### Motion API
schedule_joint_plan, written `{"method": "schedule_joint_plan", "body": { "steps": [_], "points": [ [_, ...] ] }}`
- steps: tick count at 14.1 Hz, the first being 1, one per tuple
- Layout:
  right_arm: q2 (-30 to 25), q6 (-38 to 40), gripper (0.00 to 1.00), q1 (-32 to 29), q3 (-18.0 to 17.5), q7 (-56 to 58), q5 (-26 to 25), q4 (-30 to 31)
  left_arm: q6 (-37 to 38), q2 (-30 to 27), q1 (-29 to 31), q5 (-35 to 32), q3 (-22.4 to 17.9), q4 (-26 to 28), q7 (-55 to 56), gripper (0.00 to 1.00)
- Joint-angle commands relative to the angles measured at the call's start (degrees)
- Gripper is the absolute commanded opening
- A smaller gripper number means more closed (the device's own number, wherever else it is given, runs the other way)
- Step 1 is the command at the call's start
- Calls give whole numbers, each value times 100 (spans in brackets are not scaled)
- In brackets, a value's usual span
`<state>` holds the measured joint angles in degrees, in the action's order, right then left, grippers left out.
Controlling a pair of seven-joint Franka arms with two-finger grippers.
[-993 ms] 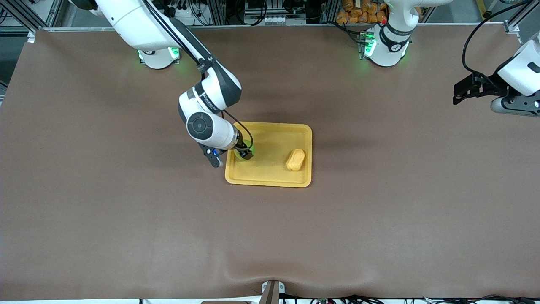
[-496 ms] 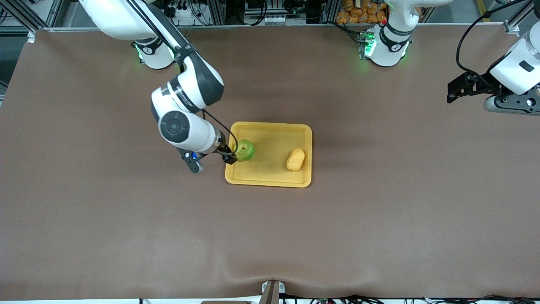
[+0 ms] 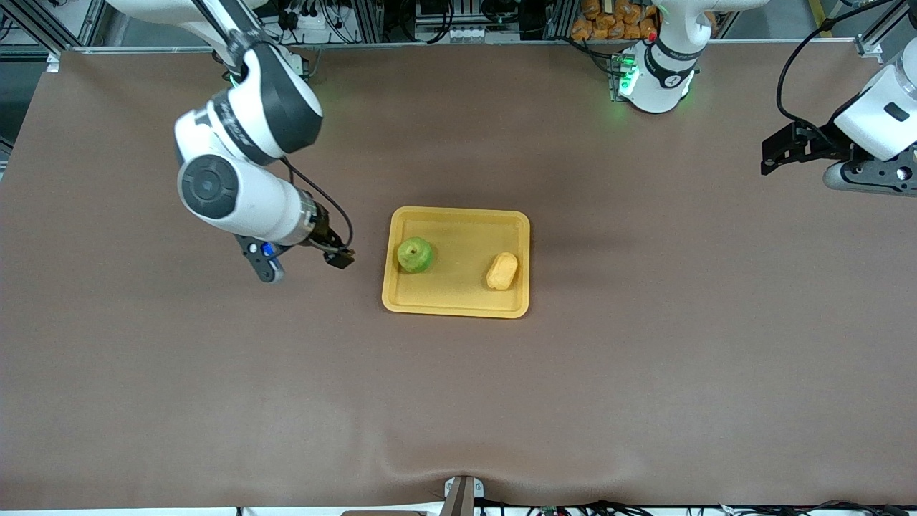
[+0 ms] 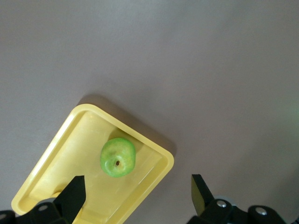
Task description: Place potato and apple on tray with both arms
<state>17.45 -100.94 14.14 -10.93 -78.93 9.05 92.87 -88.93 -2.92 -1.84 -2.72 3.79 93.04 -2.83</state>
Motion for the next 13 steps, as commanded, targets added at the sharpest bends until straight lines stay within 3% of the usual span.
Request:
{"method": "schedule_joint_plan", "body": {
  "steps": [1,13],
  "points": [
    [-399,214,100,-331,-67,141,-44,117,-98,38,53,-18,25,-84,-86,100],
    [-1568,567,100,-1536,-76,2477,-35,328,-168,90,35,-26,42,-93,-86,100]
  ]
}}
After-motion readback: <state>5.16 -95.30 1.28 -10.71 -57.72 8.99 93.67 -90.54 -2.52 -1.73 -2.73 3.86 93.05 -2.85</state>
